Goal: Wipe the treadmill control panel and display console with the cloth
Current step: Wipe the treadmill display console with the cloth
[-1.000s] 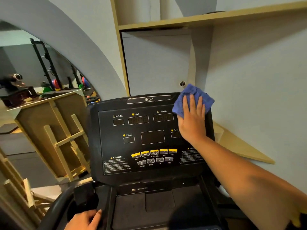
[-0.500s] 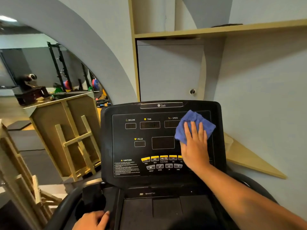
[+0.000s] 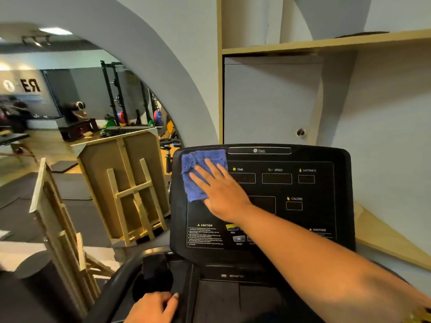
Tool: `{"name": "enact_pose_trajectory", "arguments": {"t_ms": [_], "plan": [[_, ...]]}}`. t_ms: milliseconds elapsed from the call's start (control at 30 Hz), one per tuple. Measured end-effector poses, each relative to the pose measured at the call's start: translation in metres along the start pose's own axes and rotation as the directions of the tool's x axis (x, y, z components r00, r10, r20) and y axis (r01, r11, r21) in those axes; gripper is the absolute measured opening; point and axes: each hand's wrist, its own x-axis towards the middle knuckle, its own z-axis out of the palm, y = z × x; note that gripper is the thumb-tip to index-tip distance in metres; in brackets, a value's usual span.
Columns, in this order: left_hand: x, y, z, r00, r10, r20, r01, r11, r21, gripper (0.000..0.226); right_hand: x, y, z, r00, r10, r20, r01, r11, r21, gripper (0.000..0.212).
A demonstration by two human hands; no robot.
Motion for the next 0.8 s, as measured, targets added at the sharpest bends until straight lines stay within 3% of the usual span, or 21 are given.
{"name": "enact_pose_trajectory", "arguments": {"t_ms": [67, 167, 300, 467, 500, 533, 600, 667, 733, 800], "plan": [[-0.004, 0.002, -0.003, 1.0, 0.017, -0.015, -0.016, 0.997, 0.075, 0.037, -0.02, 0.021, -0.003, 0.997, 0.073, -0.018, -0.072, 0.997, 0.015, 0.071], [0.001, -0.002, -0.001, 1.0, -0.005, 0.005, 0.005, 0.999, 0.042, 0.036, -0.061, 0.052, -0.007, 0.94, 0.335, -0.06, -0.332, 0.942, 0.053, 0.07], [0.002, 0.004, -0.006, 1.0, 0.005, 0.007, -0.005, 1.0, -0.022, 0.036, -0.13, 0.083, -0.005, 0.689, 0.718, -0.1, -0.704, 0.696, 0.143, 0.067], [0.004, 0.003, -0.006, 0.999, -0.031, 0.016, 0.032, 0.999, -0.013, 0.037, -0.118, 0.039, -0.001, 0.453, 0.89, -0.039, -0.855, 0.447, 0.263, 0.069], [0.002, 0.003, -0.007, 0.999, -0.038, 0.019, 0.039, 0.999, -0.021, 0.037, -0.103, 0.022, -0.001, 0.459, 0.888, -0.029, -0.852, 0.449, 0.271, 0.069], [0.003, 0.004, -0.007, 0.999, -0.041, 0.024, 0.041, 0.999, -0.019, 0.037, -0.088, 0.004, 0.0, 0.51, 0.86, -0.026, -0.826, 0.498, 0.266, 0.07], [0.002, 0.003, -0.006, 0.999, -0.039, 0.016, 0.04, 0.999, -0.02, 0.037, -0.066, -0.04, 0.007, 0.721, 0.692, -0.036, -0.673, 0.711, 0.203, 0.072], [-0.001, 0.003, -0.006, 0.999, -0.039, 0.001, 0.039, 0.999, -0.023, 0.037, -0.063, -0.082, 0.021, 0.924, 0.383, -0.001, -0.38, 0.918, 0.117, 0.077], [-0.006, 0.003, -0.005, 0.999, -0.023, -0.028, 0.023, 1.0, -0.011, 0.039, -0.08, -0.099, 0.034, 0.993, 0.08, 0.09, -0.085, 0.995, 0.056, 0.075], [-0.007, 0.001, -0.004, 0.999, -0.01, -0.044, 0.009, 1.0, -0.007, 0.039, -0.104, -0.087, 0.042, 0.988, -0.078, 0.131, 0.073, 0.996, 0.046, 0.069]]}}
